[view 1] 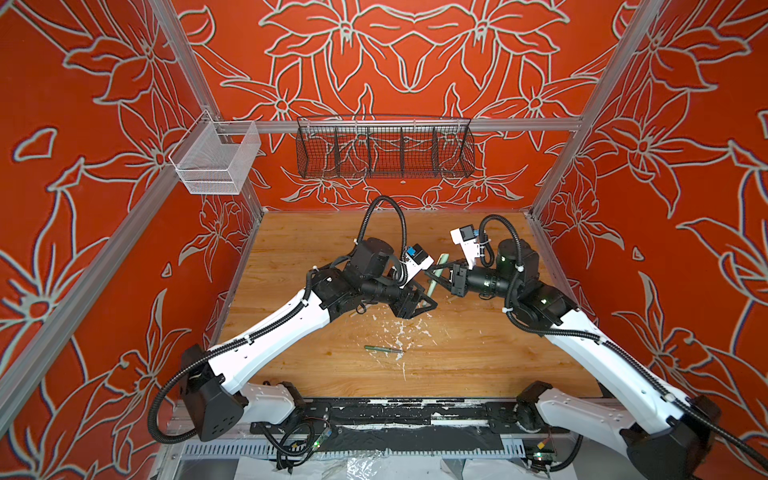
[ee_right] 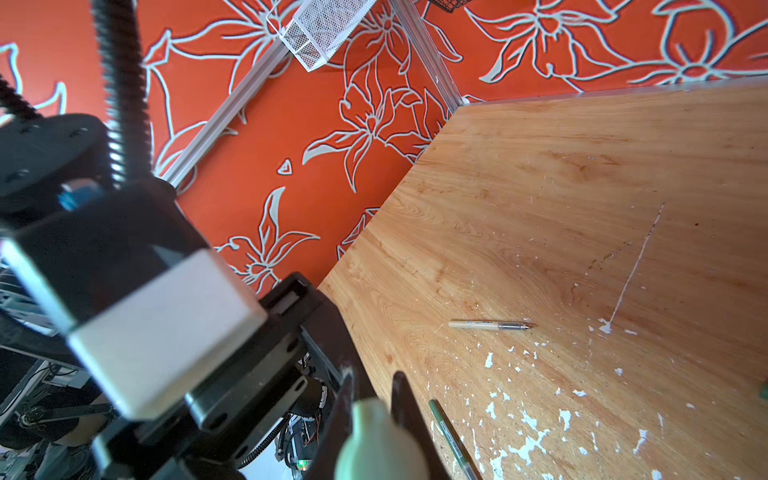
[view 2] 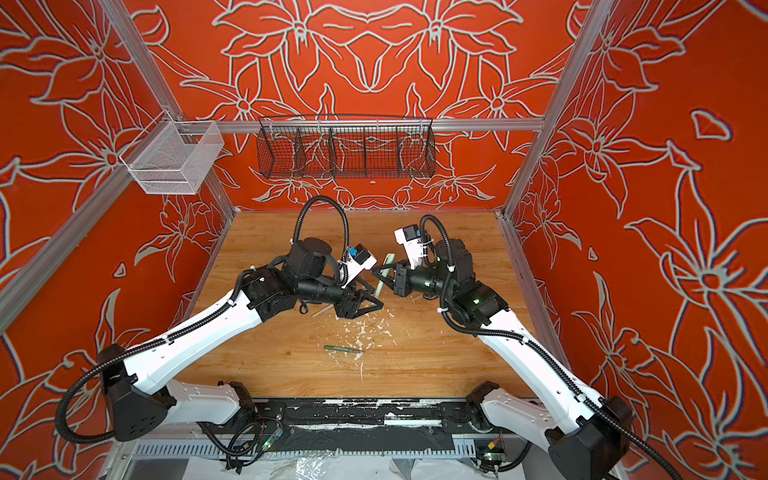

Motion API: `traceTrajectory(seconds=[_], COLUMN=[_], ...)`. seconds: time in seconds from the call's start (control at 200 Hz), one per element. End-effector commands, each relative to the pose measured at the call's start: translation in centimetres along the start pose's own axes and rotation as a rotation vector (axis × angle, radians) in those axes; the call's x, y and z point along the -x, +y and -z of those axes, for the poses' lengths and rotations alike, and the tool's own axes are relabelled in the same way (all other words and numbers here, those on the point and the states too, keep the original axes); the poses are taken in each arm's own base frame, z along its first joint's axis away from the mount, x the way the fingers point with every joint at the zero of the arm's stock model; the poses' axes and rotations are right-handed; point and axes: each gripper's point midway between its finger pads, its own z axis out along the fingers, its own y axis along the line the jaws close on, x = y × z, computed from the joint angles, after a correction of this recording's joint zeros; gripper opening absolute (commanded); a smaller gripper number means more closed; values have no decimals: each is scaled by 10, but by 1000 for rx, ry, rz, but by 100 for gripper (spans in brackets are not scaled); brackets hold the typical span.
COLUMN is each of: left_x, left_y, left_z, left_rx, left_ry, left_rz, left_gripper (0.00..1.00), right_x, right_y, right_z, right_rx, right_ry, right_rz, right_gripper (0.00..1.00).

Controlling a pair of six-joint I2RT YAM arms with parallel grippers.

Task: Insert the pens into the pen caps

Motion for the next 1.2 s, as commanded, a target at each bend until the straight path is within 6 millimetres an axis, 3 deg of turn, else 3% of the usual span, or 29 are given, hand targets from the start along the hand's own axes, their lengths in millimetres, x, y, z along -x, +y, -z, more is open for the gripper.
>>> traceTrajectory(seconds=[0.0, 0.39, 0.625, 0.736, 0.946, 1.196], left_x=[9, 14, 15, 15, 14, 15], left_y=[-5, -4, -3, -3, 1, 2], left_z=[1, 4, 3, 2, -1, -2], left_rx=[-43, -49, -49, -51, -48, -47], left_ry=[-15, -44, -47, -50, -42, -43], left_rz=[-19, -18, -10, -7, 6, 12], left_gripper=[56, 51, 40, 28, 25, 14], right_x=[5, -3, -5, -4, 2, 3], right_y=[9, 3, -1, -2, 0, 0], right_z=[2, -2, -5, -5, -2, 0], right_rx=[42, 32, 27, 25, 23, 22], right_ry=[-24, 12, 19, 15, -33, -45], right_rz=[13, 21, 20, 21, 33, 37], right_gripper=[0, 0, 0, 0, 0, 0])
